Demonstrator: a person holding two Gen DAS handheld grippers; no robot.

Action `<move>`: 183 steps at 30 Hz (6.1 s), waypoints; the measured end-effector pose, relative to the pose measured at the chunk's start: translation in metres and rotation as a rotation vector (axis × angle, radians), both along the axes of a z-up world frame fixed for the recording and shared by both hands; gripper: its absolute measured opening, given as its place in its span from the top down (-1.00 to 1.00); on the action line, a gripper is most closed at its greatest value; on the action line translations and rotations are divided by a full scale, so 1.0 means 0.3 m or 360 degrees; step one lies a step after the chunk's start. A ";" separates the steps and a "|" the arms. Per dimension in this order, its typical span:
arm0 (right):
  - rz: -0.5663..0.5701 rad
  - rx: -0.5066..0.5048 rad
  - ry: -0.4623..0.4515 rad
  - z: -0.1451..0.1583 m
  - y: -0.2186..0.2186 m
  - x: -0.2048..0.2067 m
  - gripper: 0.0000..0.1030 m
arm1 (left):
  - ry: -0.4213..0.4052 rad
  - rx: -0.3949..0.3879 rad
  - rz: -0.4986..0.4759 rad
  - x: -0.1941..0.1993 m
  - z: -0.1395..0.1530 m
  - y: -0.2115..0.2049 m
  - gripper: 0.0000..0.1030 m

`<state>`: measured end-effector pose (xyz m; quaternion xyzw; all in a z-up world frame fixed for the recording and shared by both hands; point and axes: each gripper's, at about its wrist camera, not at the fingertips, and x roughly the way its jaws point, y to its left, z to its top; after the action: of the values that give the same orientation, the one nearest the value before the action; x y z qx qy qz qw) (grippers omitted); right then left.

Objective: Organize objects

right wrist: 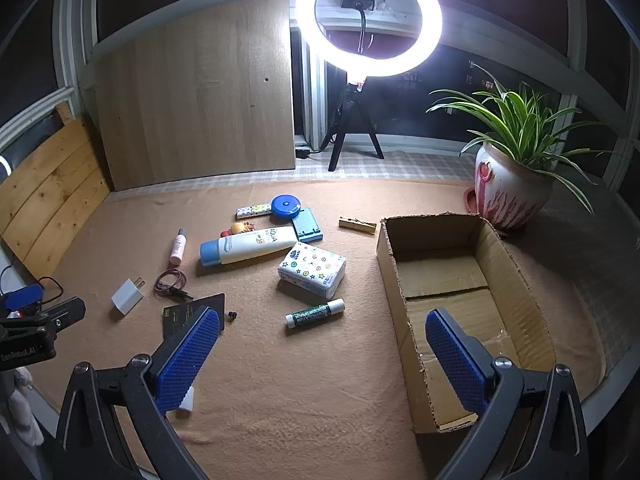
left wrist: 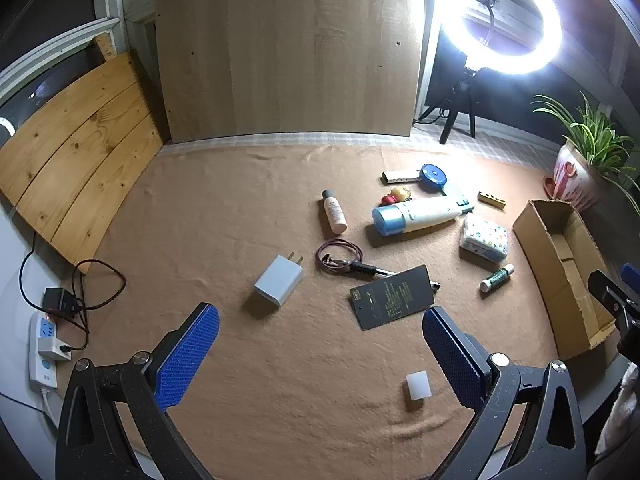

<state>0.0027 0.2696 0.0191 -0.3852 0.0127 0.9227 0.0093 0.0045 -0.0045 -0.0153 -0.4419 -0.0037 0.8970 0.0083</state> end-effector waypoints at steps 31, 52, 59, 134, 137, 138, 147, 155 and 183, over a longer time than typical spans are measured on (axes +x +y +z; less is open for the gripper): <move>-0.0019 0.0083 0.0035 0.018 -0.077 -0.027 -0.98 | 0.0063 0.0004 -0.0029 -0.016 0.030 0.058 -1.00; -0.0039 0.0078 0.0034 0.015 -0.074 -0.008 -0.98 | 0.0062 0.0017 -0.0019 0.009 0.030 0.044 -1.00; -0.0039 0.0081 0.0031 0.013 -0.075 -0.005 -0.98 | 0.0062 0.0016 -0.0020 0.009 0.030 0.044 -1.00; 0.0050 -0.0302 -0.0355 -0.160 0.027 -0.192 -0.72 | -0.0206 -0.0075 -0.0492 -0.268 -0.263 0.124 -0.96; 0.0022 -0.0314 -0.0362 -0.163 0.048 -0.173 -0.72 | -0.0255 -0.0059 -0.0565 -0.304 -0.308 0.155 -0.95; 0.0011 -0.0316 -0.0364 -0.164 0.056 -0.167 -0.72 | -0.0270 -0.0053 -0.0573 -0.318 -0.321 0.159 -0.95; -0.0102 -0.0325 -0.0359 -0.160 0.127 -0.117 -0.72 | -0.0400 0.0037 -0.0681 -0.402 -0.396 0.194 -0.90; -0.0144 -0.0323 -0.0348 -0.157 0.170 -0.086 -0.72 | -0.0516 0.0090 -0.0719 -0.433 -0.451 0.219 -0.73; -0.0180 -0.0429 -0.0377 -0.181 0.259 -0.046 -0.72 | -0.0631 -0.0257 -0.1111 -0.283 -0.432 0.345 -0.52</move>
<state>-0.0111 0.3472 -0.0354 -0.4874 0.1567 0.8589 0.0109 -0.0804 0.0990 -0.1448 -0.5802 0.2154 0.7352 0.2765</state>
